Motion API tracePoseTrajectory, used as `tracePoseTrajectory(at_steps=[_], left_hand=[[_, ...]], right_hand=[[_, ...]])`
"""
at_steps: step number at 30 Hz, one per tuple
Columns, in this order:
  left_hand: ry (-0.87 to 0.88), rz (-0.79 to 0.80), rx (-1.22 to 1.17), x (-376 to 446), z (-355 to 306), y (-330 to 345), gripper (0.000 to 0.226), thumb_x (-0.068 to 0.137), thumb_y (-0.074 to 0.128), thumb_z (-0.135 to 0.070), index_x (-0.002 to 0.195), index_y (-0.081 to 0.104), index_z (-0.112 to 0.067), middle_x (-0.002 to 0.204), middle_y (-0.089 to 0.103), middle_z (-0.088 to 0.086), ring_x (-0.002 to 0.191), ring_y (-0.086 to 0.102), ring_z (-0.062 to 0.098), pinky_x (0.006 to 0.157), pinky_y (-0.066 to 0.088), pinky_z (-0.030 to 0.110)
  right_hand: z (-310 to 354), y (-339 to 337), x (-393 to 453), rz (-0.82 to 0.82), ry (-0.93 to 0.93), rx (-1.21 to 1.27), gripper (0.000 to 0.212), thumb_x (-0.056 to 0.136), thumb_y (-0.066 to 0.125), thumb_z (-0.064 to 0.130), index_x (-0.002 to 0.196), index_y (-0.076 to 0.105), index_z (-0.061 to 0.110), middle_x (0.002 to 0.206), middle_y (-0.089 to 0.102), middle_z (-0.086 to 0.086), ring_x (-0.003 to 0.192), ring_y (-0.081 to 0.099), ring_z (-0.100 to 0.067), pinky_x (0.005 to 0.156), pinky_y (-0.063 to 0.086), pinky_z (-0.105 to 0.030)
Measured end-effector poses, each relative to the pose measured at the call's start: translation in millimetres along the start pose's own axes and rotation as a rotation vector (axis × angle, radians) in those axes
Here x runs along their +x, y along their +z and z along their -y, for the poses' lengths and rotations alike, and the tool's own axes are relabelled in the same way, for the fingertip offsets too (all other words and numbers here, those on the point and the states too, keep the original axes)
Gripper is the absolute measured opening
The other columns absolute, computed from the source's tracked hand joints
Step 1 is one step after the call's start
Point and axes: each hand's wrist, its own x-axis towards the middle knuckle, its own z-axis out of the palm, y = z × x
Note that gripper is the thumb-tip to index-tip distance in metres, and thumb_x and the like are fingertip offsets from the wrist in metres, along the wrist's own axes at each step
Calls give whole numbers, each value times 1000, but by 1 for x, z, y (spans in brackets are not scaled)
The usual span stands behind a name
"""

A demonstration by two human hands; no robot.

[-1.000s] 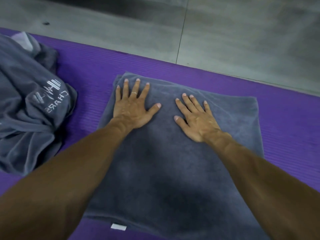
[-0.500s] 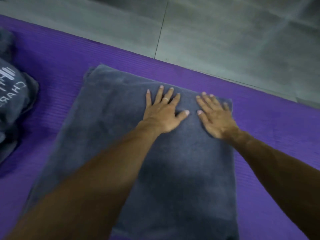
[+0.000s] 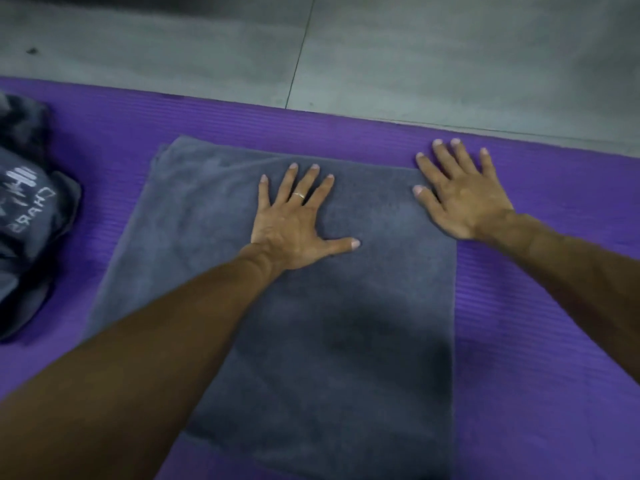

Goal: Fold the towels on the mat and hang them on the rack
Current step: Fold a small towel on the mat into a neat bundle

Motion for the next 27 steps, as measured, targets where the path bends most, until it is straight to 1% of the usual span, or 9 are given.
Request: tracePoseTrajectory(at_steps=[3, 6, 10, 14, 16, 19, 22, 24, 27], left_hand=[[-103, -35, -14, -24, -22, -3, 100, 78, 23, -84, 155, 6, -23, 163, -2, 0, 149, -8, 25, 116, -6, 58], [-124, -232, -84, -73, -76, 24, 77, 91, 28, -62, 150, 31, -13, 159, 21, 8, 148, 14, 30, 115, 12, 60], [-97, -258, -152, -129, -150, 57, 85, 88, 32, -68, 150, 31, -10, 158, 23, 14, 147, 12, 36, 114, 11, 63], [-92, -197, -165, -155, -180, 58, 96, 79, 34, -80, 147, 37, -13, 157, 25, 15, 147, 13, 38, 112, 12, 66], [-120, -151, -205, -164, -187, 52, 90, 71, 40, -78, 132, 52, -13, 151, 37, 13, 144, 22, 37, 112, 17, 65], [-185, -187, -342, -173, -191, 39, 44, 72, 49, -48, 95, 68, -17, 133, 58, 3, 137, 40, 25, 112, 31, 54], [-391, -214, -727, -175, -176, 17, 15, 74, 60, -28, 77, 69, -16, 95, 70, -5, 100, 64, 11, 88, 51, 29], [-497, -230, -935, -178, -157, 5, 7, 81, 63, -22, 77, 65, -17, 76, 66, -3, 72, 60, 9, 70, 48, 25], [-496, -189, -944, -192, -129, -3, 5, 87, 64, -14, 88, 62, -19, 82, 67, 3, 73, 58, 8, 69, 45, 21]], right_hand=[[18, -9, -23, -90, -179, 50, 67, 92, 26, 48, 147, 35, 11, 156, 27, -17, 144, 24, -35, 114, 15, -59], [28, 6, -68, -45, -454, 35, 59, 92, 29, 43, 140, 47, 13, 149, 41, -14, 137, 40, -31, 111, 25, -60], [-10, 7, -53, 44, -219, 34, 65, 94, 6, 53, 153, 19, 29, 162, 12, -2, 149, 11, -27, 114, 9, -61], [-28, 1, -41, 76, -71, 81, 54, 102, 21, 41, 154, 12, 28, 163, 1, -4, 147, 9, -38, 116, 12, -58], [-22, 0, -53, 64, -183, 98, 54, 101, 32, 27, 154, 18, 23, 163, -1, -6, 146, 12, -38, 117, 18, -55], [-18, 1, -74, 74, -359, 95, 65, 92, 45, 14, 152, 24, 24, 163, 1, -4, 146, 19, -36, 114, 26, -52], [-20, -1, -81, -28, -380, 142, 70, 82, 58, 10, 148, 37, 18, 161, 15, -7, 137, 38, -34, 98, 39, -52], [-17, -2, -77, -117, -427, 134, 68, 74, 65, 7, 140, 50, 12, 155, 32, -12, 120, 53, -39, 86, 45, -51], [-6, -11, -65, -217, -461, 95, 42, 75, 65, 5, 117, 65, 8, 125, 60, -17, 99, 59, -41, 78, 47, -51]])
